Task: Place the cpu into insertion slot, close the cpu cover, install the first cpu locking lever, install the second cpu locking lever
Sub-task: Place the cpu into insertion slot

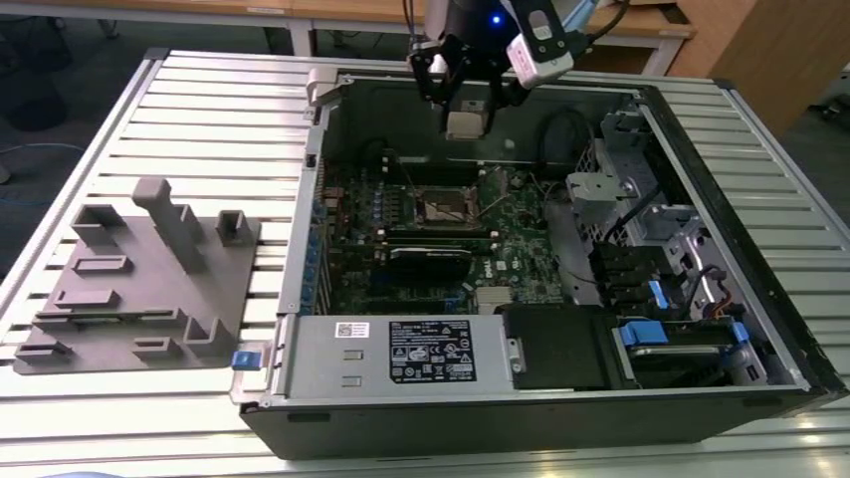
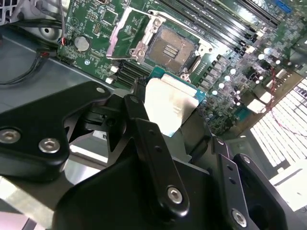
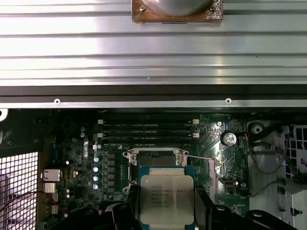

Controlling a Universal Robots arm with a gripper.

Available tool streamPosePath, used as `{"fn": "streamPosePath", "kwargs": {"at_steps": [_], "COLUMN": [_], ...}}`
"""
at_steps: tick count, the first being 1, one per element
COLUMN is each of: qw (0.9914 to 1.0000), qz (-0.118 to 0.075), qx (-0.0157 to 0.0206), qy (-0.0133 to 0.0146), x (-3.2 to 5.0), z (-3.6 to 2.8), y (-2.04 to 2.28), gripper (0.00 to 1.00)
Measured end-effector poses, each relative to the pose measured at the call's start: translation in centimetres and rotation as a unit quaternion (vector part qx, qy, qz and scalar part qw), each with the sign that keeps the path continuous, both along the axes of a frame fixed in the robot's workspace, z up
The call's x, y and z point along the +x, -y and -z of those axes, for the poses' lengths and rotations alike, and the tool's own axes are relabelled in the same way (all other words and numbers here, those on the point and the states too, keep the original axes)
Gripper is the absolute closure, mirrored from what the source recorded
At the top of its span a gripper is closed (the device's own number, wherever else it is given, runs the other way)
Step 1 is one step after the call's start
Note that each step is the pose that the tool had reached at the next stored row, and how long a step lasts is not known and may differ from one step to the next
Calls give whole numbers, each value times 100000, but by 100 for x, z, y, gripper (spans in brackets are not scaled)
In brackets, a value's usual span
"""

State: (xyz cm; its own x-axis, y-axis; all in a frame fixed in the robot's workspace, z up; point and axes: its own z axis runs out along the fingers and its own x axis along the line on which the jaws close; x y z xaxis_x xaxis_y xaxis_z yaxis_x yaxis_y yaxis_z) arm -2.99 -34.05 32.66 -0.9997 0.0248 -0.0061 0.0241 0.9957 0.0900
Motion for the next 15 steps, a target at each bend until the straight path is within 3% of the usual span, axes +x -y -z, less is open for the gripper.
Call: {"fn": "streamPosePath", "kwargs": {"at_steps": [15], "qw": [99996], "qz": [1], "qx": [-18], "qy": [901], "x": [-17], "z": [133], "y": [6], "gripper": [46]}}
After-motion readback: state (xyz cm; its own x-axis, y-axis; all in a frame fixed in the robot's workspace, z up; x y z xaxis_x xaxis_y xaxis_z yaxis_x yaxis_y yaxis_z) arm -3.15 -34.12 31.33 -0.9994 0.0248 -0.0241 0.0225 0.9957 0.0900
